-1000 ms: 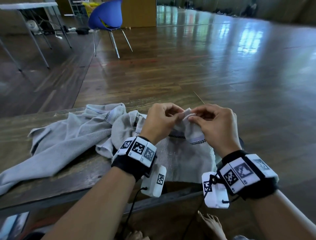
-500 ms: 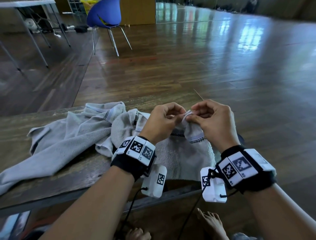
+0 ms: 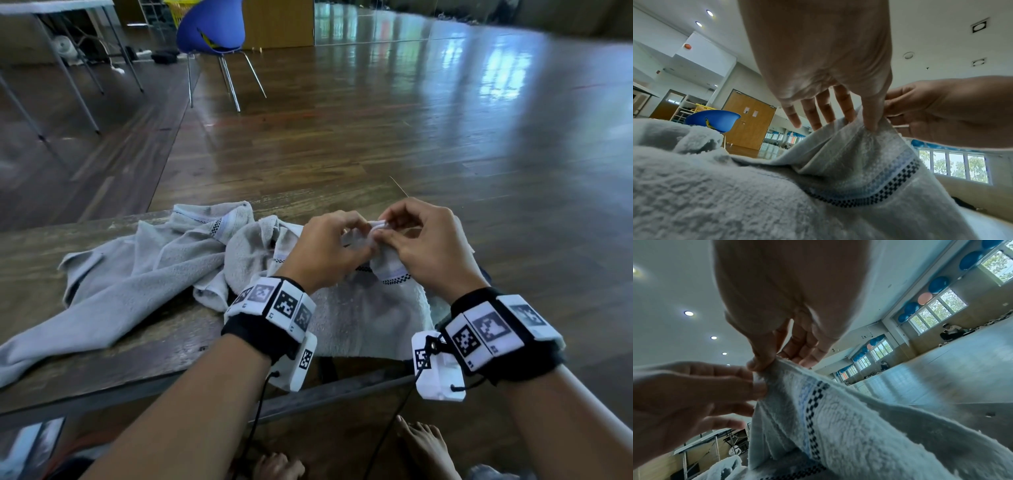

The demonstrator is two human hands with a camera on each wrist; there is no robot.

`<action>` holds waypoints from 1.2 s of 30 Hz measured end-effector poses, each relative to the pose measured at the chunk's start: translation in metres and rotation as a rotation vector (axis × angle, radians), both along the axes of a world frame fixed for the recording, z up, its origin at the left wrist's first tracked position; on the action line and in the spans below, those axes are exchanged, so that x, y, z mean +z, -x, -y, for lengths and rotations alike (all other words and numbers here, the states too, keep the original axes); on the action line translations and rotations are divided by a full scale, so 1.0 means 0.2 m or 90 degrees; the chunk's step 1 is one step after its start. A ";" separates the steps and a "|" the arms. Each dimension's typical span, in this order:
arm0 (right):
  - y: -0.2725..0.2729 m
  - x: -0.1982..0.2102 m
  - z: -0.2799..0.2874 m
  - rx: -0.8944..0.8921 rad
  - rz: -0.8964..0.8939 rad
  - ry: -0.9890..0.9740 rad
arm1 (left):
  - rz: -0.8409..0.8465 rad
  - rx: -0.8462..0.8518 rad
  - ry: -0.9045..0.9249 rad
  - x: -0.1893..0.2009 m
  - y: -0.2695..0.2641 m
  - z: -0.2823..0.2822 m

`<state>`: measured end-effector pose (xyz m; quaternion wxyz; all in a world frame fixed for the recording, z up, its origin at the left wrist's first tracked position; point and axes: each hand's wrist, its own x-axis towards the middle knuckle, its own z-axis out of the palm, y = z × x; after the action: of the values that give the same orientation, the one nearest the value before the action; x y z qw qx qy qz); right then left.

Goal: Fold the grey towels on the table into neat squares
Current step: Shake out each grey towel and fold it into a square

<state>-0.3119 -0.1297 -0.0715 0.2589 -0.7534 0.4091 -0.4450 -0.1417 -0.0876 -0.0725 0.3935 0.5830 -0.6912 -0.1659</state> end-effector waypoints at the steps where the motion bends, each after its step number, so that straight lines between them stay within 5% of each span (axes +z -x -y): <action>1: 0.00 0.01 0.00 0.013 0.002 0.001 | 0.005 -0.006 -0.007 -0.01 -0.01 0.00; 7: 0.09 0.02 0.05 0.014 0.025 0.008 | 0.097 0.003 -0.055 -0.01 -0.11 0.02; 12: 0.20 0.03 0.14 -0.121 0.093 0.019 | 0.234 0.116 -0.060 -0.01 -0.25 0.04; 17: 0.33 -0.02 0.21 -0.270 0.069 -0.039 | 0.147 0.128 -0.038 -0.01 -0.39 0.01; 21: 0.37 -0.08 0.23 -0.275 0.017 -0.107 | 0.085 0.084 -0.023 -0.02 -0.41 -0.02; 36: 0.43 -0.07 0.23 -0.316 0.026 -0.137 | 0.124 0.139 0.053 0.00 -0.45 0.01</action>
<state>-0.3975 -0.1762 -0.0862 0.2284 -0.5890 0.6209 -0.4641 -0.0527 -0.0896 -0.0725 0.3643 0.6512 -0.6648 -0.0363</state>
